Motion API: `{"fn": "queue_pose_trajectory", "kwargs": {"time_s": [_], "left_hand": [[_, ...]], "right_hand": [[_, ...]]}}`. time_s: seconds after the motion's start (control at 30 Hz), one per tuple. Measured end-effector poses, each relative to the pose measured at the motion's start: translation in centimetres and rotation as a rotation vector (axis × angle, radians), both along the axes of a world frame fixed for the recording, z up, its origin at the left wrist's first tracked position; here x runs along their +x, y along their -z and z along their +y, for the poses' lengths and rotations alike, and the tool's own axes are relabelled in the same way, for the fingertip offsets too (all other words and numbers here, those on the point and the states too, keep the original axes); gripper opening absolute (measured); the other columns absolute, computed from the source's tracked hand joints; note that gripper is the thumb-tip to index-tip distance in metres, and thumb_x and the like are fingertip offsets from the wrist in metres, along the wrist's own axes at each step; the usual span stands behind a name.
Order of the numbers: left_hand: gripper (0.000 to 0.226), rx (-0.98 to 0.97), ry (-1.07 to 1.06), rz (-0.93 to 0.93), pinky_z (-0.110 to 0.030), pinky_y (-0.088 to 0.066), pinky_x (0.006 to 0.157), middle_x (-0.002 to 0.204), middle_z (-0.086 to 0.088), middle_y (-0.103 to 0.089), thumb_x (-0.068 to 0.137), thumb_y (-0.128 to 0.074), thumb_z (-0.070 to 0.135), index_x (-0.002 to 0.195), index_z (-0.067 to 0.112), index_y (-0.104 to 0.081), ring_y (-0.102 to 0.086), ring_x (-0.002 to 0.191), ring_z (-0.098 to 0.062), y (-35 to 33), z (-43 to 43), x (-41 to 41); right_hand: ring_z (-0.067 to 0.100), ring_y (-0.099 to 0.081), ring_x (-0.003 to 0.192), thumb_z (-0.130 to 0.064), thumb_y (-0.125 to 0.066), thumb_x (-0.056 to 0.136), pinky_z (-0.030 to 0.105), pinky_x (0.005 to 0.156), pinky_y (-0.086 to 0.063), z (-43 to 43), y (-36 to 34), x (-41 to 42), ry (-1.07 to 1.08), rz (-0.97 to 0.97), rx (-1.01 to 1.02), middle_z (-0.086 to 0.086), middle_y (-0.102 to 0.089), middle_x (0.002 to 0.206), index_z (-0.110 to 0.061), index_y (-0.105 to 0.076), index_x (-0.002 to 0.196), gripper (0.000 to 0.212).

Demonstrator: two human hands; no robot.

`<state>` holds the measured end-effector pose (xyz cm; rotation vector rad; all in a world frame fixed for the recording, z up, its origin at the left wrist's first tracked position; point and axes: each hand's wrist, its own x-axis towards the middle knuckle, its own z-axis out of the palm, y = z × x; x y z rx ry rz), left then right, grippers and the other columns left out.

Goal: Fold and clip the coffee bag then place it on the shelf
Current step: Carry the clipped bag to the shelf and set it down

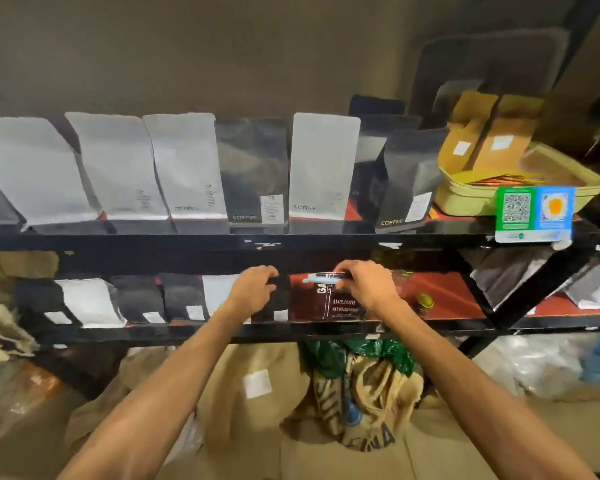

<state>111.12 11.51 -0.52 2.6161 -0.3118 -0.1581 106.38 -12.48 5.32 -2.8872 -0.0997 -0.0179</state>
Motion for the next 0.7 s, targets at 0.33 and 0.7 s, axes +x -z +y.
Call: {"fn": "queue_pose_trajectory", "kwargs": {"time_s": [0.33,0.7], "left_hand": [[0.043,0.076,0.064,-0.057,-0.038,-0.034,0.114,0.147,-0.001,-0.050,0.098,-0.053,0.028,0.140,0.024,-0.048,-0.046,0.136,-0.027,7.9,1.3,8.0],[0.021,0.169,0.003,-0.014,-0.034,-0.055,0.085,0.108,-0.004,-0.074,0.095,-0.056,0.013,0.105,0.024,-0.070,-0.069,0.100,-0.031,8.4,1.4,9.3]], "right_hand": [[0.028,-0.068,0.104,-0.031,-0.069,0.087,0.040,0.086,-0.055,1.3,10.3,8.3,0.060,0.076,0.059,0.006,-0.074,0.112,-0.027,-0.065,0.121,0.034],[0.032,-0.069,0.102,-0.029,-0.070,0.087,0.044,0.090,-0.055,2.0,13.2,9.9,0.044,0.135,0.139,0.009,-0.076,0.107,-0.025,-0.065,0.125,0.038]]}}
